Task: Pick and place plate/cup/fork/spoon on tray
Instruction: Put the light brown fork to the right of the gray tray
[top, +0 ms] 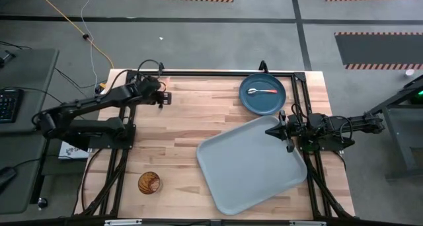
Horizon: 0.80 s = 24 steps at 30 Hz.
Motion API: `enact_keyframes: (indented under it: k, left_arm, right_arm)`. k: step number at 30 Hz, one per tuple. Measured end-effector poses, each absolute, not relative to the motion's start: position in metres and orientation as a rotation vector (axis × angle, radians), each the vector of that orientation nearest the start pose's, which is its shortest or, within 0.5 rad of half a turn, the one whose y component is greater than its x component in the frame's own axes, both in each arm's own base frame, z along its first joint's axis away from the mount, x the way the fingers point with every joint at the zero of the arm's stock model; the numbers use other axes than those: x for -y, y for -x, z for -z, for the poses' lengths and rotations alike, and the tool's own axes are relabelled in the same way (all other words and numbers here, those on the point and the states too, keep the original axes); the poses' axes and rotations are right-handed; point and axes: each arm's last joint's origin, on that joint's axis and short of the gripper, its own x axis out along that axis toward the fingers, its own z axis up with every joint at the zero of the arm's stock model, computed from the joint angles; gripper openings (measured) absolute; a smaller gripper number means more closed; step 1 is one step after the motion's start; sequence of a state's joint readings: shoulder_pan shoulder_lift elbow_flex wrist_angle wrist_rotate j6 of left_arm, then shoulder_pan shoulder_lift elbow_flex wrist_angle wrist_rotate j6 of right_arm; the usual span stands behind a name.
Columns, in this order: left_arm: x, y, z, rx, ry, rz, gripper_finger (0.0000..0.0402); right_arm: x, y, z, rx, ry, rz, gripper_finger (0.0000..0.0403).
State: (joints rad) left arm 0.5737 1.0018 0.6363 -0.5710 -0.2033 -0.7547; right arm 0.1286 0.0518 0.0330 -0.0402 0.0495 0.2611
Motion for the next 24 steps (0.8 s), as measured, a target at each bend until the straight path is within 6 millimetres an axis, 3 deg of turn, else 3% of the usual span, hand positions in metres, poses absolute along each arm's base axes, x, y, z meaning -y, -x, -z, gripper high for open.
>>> enact_keyframes:
  k: [11,24]
  left_arm:
    - [-0.088,-0.196,-0.291,-0.625,0.639,-0.755,0.0024]
    - [-0.041,-0.254,-0.324,-0.787,0.373,-0.353,0.0028]
  right_arm:
    - [-0.011,-0.098,-0.167,-0.069,-0.256,-0.071,0.0000]
    - [-0.011,-0.098,-0.167,-0.069,-0.256,-0.071,0.0000]
